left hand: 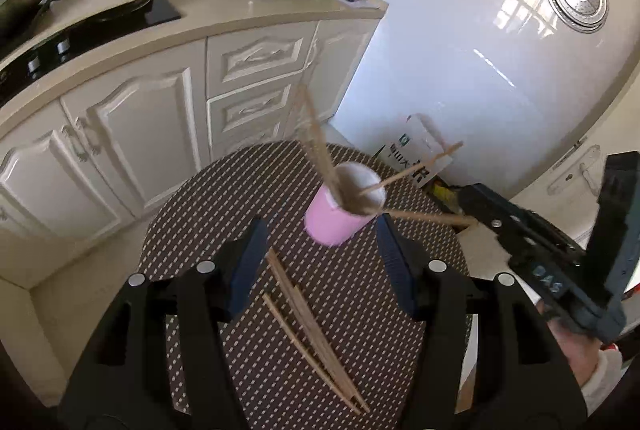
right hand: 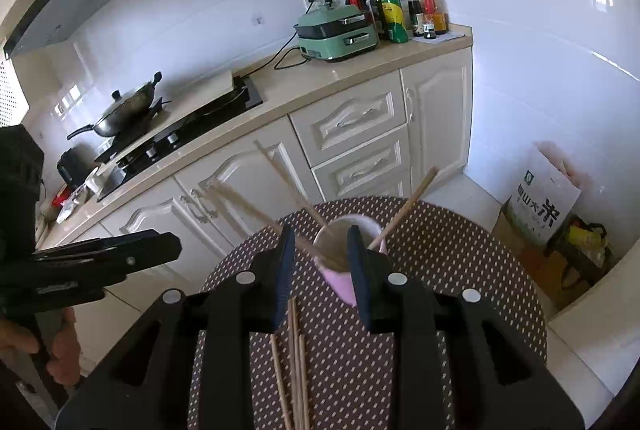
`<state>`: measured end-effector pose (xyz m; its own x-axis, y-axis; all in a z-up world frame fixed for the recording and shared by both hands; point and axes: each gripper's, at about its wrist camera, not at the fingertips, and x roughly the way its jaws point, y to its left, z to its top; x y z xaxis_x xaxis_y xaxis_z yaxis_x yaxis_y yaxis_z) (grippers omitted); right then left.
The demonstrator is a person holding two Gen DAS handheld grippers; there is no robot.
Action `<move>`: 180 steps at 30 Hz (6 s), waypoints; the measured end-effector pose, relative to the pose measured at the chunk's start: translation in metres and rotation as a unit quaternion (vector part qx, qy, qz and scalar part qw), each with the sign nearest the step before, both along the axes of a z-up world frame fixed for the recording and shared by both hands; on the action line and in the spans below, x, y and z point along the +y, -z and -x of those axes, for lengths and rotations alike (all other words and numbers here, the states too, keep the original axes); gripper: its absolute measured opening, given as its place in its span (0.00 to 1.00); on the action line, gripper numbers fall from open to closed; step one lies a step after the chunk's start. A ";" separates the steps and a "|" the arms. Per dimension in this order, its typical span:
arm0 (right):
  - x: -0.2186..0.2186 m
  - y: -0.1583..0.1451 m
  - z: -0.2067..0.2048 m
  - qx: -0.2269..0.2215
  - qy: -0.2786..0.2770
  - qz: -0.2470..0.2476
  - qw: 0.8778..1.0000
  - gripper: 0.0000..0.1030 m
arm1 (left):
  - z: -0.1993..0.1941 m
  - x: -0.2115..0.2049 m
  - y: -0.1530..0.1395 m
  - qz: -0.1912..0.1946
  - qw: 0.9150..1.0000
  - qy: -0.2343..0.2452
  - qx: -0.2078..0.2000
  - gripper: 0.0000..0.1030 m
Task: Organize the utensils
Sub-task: 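Open both grippers and move them back over the sticks on the table, then close the left gripper on a stick while the right gripper grasps another, then raise both sticks upright and insert them into the pink cup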
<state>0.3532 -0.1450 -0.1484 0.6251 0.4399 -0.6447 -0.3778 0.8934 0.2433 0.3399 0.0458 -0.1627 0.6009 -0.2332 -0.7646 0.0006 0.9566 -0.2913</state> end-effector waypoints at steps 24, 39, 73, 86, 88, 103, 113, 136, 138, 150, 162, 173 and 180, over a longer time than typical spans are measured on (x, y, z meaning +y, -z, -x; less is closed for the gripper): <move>0.005 0.121 0.039 0.174 -0.022 0.074 0.982 0.25 | -0.002 -0.018 0.195 0.021 0.966 -0.017 0.257 0.34; 0.028 0.167 -0.004 0.275 -0.080 0.072 0.955 0.25 | -0.029 -0.062 0.221 -0.092 0.964 0.007 0.248 0.15; 0.137 0.211 -0.023 0.295 -0.143 0.234 0.915 0.08 | -0.016 0.003 0.233 0.008 0.964 -0.021 0.266 0.06; 0.111 0.162 -0.025 0.267 -0.127 0.138 0.945 0.04 | -0.007 0.016 0.181 0.041 0.975 -0.014 0.219 0.06; 0.108 0.140 -0.021 0.245 -0.120 0.115 0.955 0.04 | -0.006 0.020 0.163 0.044 0.979 -0.008 0.199 0.06; 0.069 0.035 0.021 0.093 -0.073 0.022 0.993 0.04 | 0.023 0.033 0.042 0.064 0.997 0.007 0.052 0.06; 0.038 -0.012 0.021 0.001 -0.023 -0.028 0.999 0.04 | 0.016 0.014 -0.014 0.059 0.998 0.024 -0.025 0.06; -0.014 -0.047 -0.084 -0.134 0.033 -0.071 0.988 0.04 | -0.071 -0.032 -0.063 0.001 0.995 0.018 -0.098 0.06; -0.013 -0.043 -0.091 -0.136 0.030 -0.067 0.988 0.04 | -0.078 -0.033 -0.059 -0.002 0.995 0.013 -0.094 0.06; -0.004 -0.011 -0.107 -0.143 0.004 -0.005 0.990 0.04 | -0.096 -0.045 -0.018 -0.012 0.998 0.024 -0.052 0.06; -0.010 0.004 -0.081 -0.100 -0.001 0.008 0.995 0.04 | -0.084 -0.055 0.009 -0.015 0.999 0.041 -0.011 0.06; -0.011 0.010 -0.051 -0.067 0.004 0.022 0.998 0.05 | -0.062 -0.059 0.009 -0.019 0.998 0.055 -0.012 0.06; -0.010 0.012 -0.036 -0.037 0.010 0.015 0.999 0.07 | -0.048 -0.063 0.013 -0.025 0.997 0.066 0.002 0.06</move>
